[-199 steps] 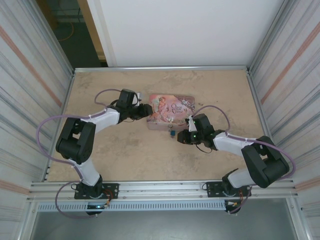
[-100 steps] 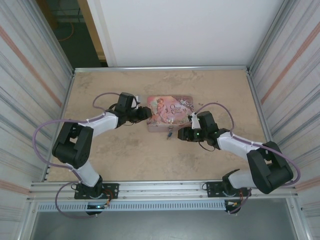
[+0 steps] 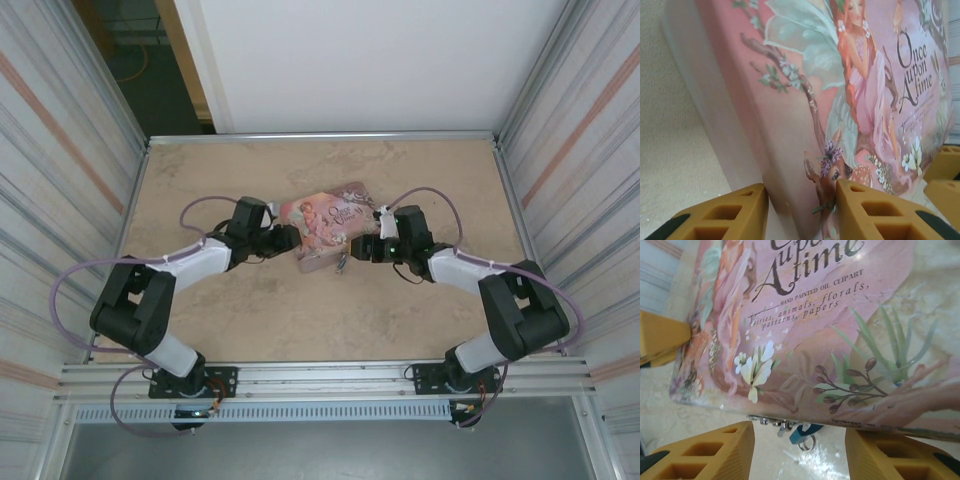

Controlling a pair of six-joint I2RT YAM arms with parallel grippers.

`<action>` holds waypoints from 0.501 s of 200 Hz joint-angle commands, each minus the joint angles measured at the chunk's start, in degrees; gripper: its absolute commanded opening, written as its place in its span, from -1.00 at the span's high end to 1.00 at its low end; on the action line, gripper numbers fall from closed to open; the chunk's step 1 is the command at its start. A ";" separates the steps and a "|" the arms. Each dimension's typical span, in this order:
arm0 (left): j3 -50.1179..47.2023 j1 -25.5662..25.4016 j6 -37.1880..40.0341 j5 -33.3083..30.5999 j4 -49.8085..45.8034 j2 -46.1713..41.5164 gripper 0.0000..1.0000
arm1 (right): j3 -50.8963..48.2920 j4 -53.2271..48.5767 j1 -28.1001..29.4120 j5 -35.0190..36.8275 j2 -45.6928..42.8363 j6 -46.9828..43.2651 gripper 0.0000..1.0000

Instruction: Unlock the padlock with the key

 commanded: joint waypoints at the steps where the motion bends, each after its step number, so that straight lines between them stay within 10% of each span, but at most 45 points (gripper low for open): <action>1: -3.34 -2.02 -0.38 -1.57 -9.98 0.34 0.22 | 3.53 7.26 -0.33 -1.85 2.80 -3.00 0.00; 100: -0.40 -1.08 1.02 -0.48 -13.13 -3.38 0.06 | 1.31 5.49 -3.38 -1.86 0.19 -4.27 -0.08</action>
